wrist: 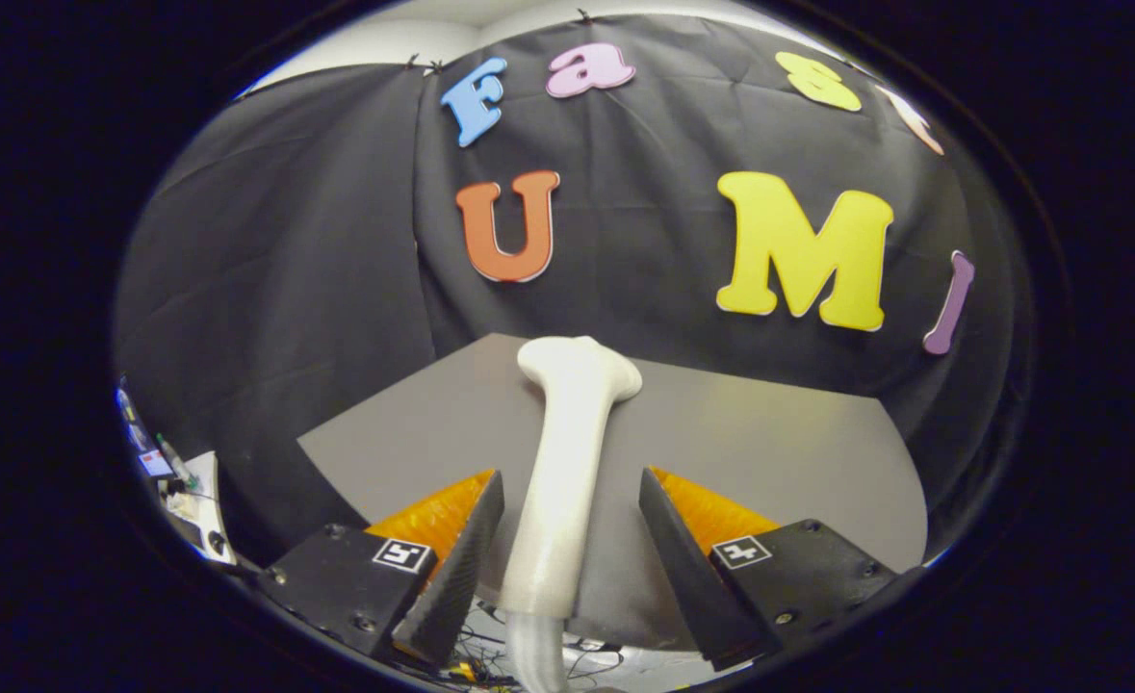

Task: Iron the clothes twice with a garment steamer, once on the left side and once on the right side.

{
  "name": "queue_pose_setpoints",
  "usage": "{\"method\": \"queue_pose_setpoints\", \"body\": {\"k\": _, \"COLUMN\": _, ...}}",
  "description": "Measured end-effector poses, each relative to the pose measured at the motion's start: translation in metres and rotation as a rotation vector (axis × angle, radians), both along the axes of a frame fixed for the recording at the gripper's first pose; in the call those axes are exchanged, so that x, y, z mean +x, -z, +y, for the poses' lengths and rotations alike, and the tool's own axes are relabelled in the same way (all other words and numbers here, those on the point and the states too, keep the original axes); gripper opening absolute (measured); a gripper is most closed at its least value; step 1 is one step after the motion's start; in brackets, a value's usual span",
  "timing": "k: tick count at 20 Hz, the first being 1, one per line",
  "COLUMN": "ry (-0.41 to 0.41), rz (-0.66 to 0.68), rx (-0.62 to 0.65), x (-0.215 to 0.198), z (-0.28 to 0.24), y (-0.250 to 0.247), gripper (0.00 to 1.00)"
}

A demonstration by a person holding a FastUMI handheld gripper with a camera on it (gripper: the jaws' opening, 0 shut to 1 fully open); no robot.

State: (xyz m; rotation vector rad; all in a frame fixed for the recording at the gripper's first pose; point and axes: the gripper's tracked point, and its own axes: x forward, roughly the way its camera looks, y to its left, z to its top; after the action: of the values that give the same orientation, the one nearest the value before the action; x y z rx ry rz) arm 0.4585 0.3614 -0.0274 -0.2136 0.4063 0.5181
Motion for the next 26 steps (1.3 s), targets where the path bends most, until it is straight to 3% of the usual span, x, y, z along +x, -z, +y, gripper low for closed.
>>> {"method": "queue_pose_setpoints", "body": {"k": 3, "ry": -0.016, "rz": 0.019, "rx": -0.007, "x": 0.007, "z": 0.010, "y": 0.000, "gripper": 0.84}}
{"method": "queue_pose_setpoints", "body": {"k": 5, "ry": -0.012, "rz": 0.026, "rx": -0.007, "x": 0.008, "z": 0.010, "y": 0.005, "gripper": 0.67}}
{"method": "queue_pose_setpoints", "body": {"k": 9, "ry": 0.004, "rz": 0.084, "rx": 0.027, "x": 0.006, "z": 0.012, "y": 0.007, "gripper": 0.64}}
{"method": "queue_pose_setpoints", "body": {"k": 14, "ry": -0.072, "rz": 0.122, "rx": 0.092, "x": -0.001, "z": 0.026, "y": 0.006, "gripper": 0.43}}
{"method": "queue_pose_setpoints", "body": {"k": 19, "ry": -0.118, "rz": 0.142, "rx": 0.171, "x": -0.007, "z": 0.017, "y": 0.002, "gripper": 0.40}}
{"method": "queue_pose_setpoints", "body": {"k": 26, "ry": -0.012, "rz": 0.072, "rx": 0.204, "x": -0.039, "z": -0.060, "y": -0.022, "gripper": 0.39}}
